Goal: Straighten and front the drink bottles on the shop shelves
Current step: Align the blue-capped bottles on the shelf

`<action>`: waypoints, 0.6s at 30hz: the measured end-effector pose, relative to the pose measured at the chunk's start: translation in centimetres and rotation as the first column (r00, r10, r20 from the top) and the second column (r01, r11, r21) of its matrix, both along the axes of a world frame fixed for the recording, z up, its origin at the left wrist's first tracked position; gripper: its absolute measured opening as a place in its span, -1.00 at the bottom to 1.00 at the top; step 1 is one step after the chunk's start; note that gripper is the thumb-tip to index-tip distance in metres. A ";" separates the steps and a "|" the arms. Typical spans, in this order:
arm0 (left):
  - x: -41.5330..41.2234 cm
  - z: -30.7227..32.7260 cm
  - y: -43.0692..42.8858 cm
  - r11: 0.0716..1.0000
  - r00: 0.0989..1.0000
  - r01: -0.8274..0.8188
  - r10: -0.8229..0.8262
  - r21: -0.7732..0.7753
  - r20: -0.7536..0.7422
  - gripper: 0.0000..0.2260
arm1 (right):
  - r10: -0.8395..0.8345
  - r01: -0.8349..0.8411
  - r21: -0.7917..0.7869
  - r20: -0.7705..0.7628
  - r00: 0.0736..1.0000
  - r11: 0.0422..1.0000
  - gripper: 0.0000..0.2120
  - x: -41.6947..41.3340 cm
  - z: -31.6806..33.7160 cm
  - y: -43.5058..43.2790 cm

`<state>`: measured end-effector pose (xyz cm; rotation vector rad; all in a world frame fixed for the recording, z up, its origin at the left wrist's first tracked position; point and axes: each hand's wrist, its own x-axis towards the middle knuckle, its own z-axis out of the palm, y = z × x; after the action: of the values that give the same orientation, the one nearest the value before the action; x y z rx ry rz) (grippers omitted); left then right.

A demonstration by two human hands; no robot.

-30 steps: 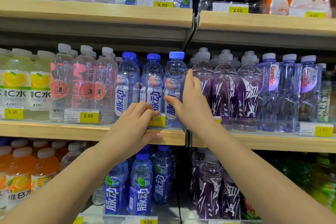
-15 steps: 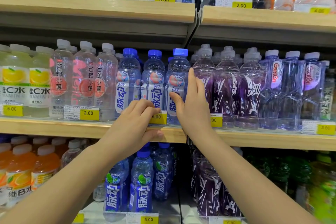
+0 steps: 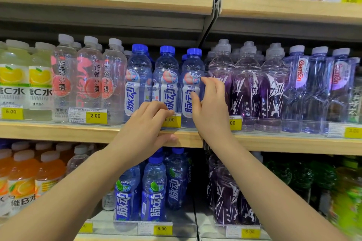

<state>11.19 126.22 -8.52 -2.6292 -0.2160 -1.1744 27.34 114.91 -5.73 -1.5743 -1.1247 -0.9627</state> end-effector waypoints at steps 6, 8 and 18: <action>-0.1 0.0 -0.3 1.000 1.000 0.001 -0.001 -0.012 -0.003 -0.39 | 0.024 -0.025 -0.072 -0.014 1.000 0.997 -0.55 0.0 -0.7 -1.0; -0.1 0.0 -0.4 1.000 1.000 0.001 -0.001 -0.019 -0.001 -0.40 | 0.027 -0.028 -0.114 -0.015 1.000 0.993 -0.53 -0.3 -0.9 -1.9; -1.3 -0.8 -5.1 0.998 1.000 -0.017 0.017 -0.052 -0.009 -0.53 | -0.108 0.104 -0.490 0.020 0.994 0.866 -0.50 -3.2 -4.2 -10.8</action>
<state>9.92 121.09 -9.30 -2.6712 -0.2703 -1.1673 24.14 104.15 -9.89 -2.0639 -1.3620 -0.7707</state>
